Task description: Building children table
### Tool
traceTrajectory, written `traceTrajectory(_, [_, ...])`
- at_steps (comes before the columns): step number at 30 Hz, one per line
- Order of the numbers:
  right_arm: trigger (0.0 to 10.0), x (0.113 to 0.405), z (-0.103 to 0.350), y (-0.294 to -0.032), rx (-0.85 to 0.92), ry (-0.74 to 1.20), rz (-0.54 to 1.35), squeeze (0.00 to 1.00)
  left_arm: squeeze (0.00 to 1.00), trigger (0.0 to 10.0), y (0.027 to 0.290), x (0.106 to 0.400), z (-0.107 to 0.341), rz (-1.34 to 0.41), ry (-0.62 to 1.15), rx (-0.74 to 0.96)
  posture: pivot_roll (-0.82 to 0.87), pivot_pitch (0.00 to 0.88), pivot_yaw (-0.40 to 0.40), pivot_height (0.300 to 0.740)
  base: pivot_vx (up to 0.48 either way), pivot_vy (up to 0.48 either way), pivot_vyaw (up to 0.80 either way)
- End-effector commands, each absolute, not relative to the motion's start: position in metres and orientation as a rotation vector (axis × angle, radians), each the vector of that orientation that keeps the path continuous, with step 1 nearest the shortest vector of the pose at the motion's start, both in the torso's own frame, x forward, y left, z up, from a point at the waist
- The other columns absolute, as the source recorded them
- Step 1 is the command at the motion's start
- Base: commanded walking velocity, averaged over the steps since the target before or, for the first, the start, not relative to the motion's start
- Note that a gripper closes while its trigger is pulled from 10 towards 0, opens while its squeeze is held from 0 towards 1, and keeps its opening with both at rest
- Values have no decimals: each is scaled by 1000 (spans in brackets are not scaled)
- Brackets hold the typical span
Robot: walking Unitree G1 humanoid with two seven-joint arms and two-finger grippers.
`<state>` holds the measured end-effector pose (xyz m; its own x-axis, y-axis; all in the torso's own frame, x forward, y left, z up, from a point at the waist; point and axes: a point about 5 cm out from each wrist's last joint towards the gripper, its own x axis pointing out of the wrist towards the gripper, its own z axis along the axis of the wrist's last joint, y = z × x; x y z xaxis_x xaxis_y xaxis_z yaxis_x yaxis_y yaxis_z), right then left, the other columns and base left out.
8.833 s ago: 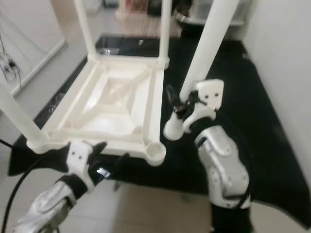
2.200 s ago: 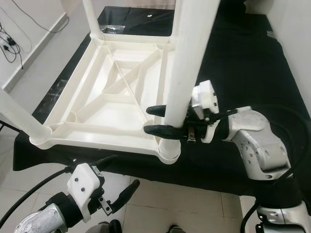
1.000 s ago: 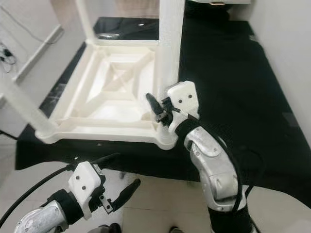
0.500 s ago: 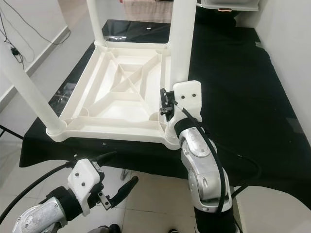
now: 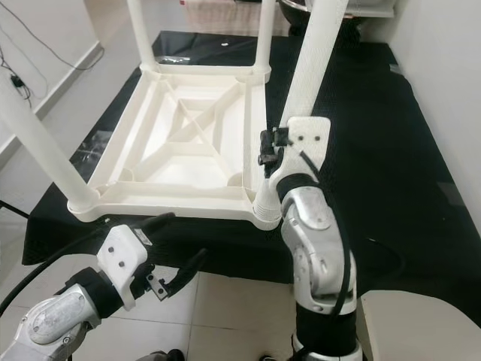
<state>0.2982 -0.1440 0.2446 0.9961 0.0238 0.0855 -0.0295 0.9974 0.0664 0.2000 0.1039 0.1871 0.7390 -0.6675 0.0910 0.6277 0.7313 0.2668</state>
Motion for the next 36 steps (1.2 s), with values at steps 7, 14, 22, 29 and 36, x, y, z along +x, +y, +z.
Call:
traceTrajectory(7, [10000,307,215,-153,113,69,81,0,0,10000,106,203,191,-711,-190,220,50,212,31,740,0,0,0])
traceTrajectory(14, [10000,292,234,-122,26,-113,341,0,0,10000,106,205,193,-715,-200,226,53,209,33,740,0,0,0])
traceTrajectory(22, [10000,281,233,-112,-102,-188,503,0,0,10000,104,206,193,-718,-200,224,48,204,28,740,0,0,0])
traceTrajectory(29, [10000,282,234,-107,-127,-170,607,0,0,10000,102,206,193,-718,-200,217,46,211,22,740,0,0,0])
traceTrajectory(36, [10000,290,232,-106,-56,-103,640,0,0,10000,101,204,191,-716,-197,210,45,216,13,740,0,0,0])
